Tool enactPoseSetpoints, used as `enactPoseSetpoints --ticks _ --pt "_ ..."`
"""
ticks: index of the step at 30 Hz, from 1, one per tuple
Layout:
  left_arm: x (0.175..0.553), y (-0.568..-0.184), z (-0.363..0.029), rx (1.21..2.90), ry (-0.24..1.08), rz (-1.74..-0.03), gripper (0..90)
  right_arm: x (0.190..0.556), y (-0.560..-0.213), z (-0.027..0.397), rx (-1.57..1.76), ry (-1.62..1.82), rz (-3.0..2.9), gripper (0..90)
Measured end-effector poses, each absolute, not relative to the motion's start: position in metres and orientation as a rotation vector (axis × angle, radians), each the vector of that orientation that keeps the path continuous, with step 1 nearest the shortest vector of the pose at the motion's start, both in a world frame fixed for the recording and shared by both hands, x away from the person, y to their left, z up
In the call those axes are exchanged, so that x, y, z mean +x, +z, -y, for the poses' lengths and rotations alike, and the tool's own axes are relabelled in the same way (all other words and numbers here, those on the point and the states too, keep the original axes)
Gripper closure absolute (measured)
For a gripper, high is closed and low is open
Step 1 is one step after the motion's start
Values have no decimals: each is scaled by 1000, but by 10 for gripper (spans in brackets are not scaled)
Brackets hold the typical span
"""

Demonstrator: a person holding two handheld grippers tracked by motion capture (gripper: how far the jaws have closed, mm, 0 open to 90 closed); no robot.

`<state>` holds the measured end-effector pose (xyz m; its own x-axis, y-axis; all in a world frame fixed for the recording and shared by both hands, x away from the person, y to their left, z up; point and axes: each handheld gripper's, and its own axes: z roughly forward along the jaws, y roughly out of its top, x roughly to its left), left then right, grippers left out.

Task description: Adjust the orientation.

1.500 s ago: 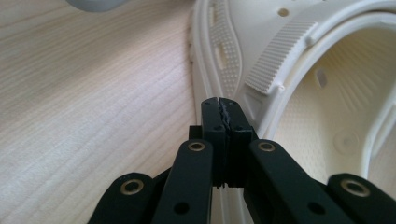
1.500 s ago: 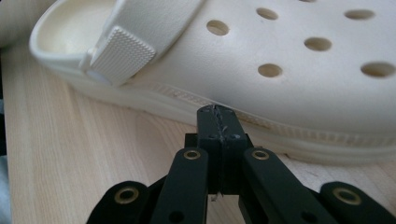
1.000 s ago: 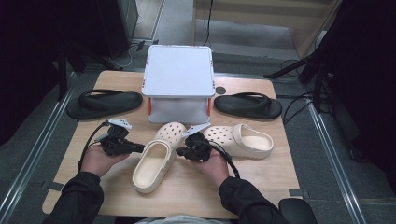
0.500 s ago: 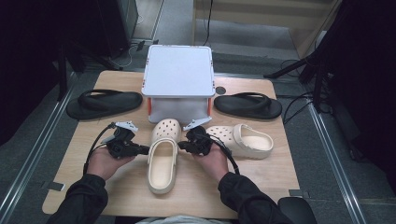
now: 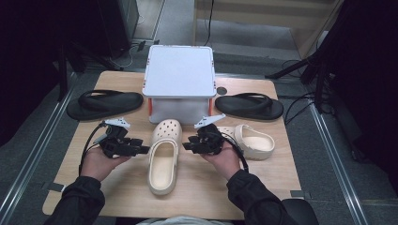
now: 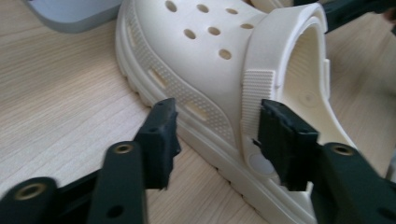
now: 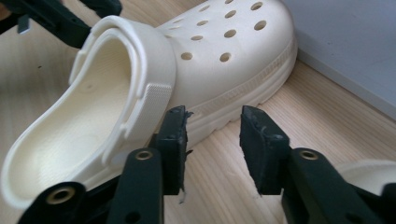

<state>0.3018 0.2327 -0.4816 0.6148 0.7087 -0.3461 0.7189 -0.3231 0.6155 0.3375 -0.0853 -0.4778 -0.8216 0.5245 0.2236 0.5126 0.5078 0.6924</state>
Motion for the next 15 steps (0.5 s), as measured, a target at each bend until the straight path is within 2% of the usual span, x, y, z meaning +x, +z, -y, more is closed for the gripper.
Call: enactPoseSetpoints --ticks 3,7,15 --pt "303 -484 -234 2078 -21 -1143 401 334 -475 95 917 1263 -2708 563" --pt "304 -485 -235 2074 -21 -1149 373 332 -466 108 875 1249 -2700 556" --pt "307 -485 -234 2088 -10 -1153 370 327 -452 138 876 1272 -2675 562"
